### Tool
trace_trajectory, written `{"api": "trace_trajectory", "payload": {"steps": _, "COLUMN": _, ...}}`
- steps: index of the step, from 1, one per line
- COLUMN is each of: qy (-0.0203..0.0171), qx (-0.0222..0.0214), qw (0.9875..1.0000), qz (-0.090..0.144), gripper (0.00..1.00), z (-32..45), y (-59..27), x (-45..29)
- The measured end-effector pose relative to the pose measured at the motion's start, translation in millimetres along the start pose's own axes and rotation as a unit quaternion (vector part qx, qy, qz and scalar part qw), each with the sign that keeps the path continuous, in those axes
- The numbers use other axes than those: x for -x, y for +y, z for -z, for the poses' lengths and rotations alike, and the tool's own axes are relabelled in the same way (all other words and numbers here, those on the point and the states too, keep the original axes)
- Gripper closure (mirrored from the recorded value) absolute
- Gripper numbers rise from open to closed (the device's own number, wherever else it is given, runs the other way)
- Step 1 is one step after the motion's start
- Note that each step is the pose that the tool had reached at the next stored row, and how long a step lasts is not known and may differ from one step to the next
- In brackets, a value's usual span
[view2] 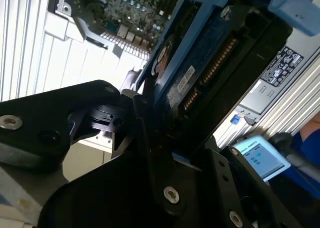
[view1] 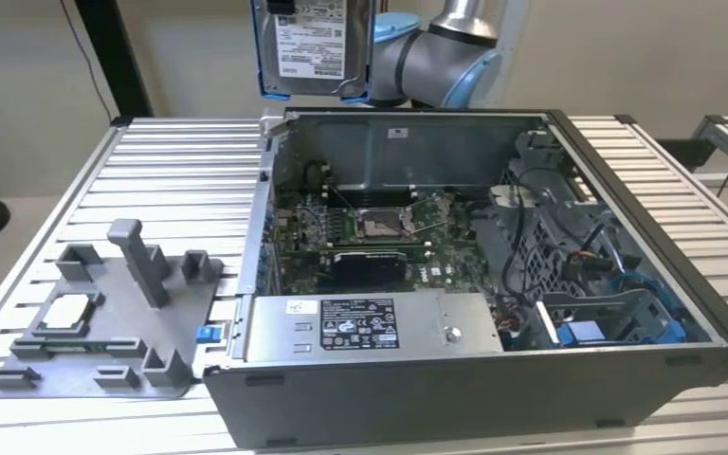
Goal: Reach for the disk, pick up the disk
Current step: 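Pick up the disk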
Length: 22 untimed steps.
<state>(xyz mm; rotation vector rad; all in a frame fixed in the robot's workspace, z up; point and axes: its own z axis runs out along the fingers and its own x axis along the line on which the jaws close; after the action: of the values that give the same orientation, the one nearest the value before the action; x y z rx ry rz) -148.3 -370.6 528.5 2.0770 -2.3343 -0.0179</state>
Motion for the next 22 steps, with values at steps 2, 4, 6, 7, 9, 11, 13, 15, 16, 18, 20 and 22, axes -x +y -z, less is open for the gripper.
{"api": "trace_trajectory", "payload": {"steps": 2, "qy": 0.0000, "qx": 0.0000, "qw": 1.0000, "qz": 0.000, "gripper": 1.00, "z": 0.0, "y": -7.3, "x": 0.9}}
{"api": "trace_trajectory", "payload": {"steps": 4, "qy": -0.0001, "qx": 0.0000, "qw": 1.0000, "qz": 0.000, "gripper": 1.00, "z": 0.1, "y": -14.4, "x": 1.7}}
{"api": "trace_trajectory", "payload": {"steps": 6, "qy": 0.0000, "qx": 0.0000, "qw": 1.0000, "qz": 0.000, "gripper": 1.00, "z": 0.2, "y": -21.9, "x": 2.6}}
{"api": "trace_trajectory", "payload": {"steps": 7, "qy": 0.0000, "qx": 0.0000, "qw": 1.0000, "qz": 0.000, "gripper": 1.00, "z": 0.2, "y": -25.7, "x": 3.0}}
{"api": "trace_trajectory", "payload": {"steps": 9, "qy": 0.0000, "qx": 0.0000, "qw": 1.0000, "qz": 0.000, "gripper": 1.00, "z": 0.3, "y": -33.0, "x": 3.9}}
{"api": "trace_trajectory", "payload": {"steps": 11, "qy": 0.0000, "qx": 0.0000, "qw": 1.0000, "qz": 0.000, "gripper": 1.00, "z": 0.4, "y": -40.1, "x": 4.7}}
{"api": "trace_trajectory", "payload": {"steps": 13, "qy": 0.0000, "qx": 0.0000, "qw": 1.0000, "qz": 0.000, "gripper": 1.00, "z": 0.4, "y": -47.2, "x": 5.5}}
{"api": "trace_trajectory", "payload": {"steps": 15, "qy": 0.0000, "qx": 0.0000, "qw": 1.0000, "qz": 0.000, "gripper": 1.00, "z": 0.5, "y": -54.2, "x": 6.4}}
{"api": "trace_trajectory", "payload": {"steps": 16, "qy": 0.0000, "qx": 0.0000, "qw": 1.0000, "qz": 0.000, "gripper": 1.00, "z": 0.5, "y": -58.0, "x": 6.8}}
{"api": "trace_trajectory", "payload": {"steps": 18, "qy": 0.0000, "qx": 0.0000, "qw": 1.0000, "qz": 0.000, "gripper": 1.00, "z": 0.6, "y": -64.8, "x": 7.6}}
{"api": "trace_trajectory", "payload": {"steps": 20, "qy": 0.0000, "qx": 0.0000, "qw": 1.0000, "qz": 0.000, "gripper": 1.00, "z": 0.6, "y": -71.5, "x": 8.4}}
{"api": "trace_trajectory", "payload": {"steps": 22, "qy": 0.0000, "qx": 0.0000, "qw": 1.0000, "qz": 0.000, "gripper": 1.00, "z": 0.7, "y": -77.8, "x": 9.1}}
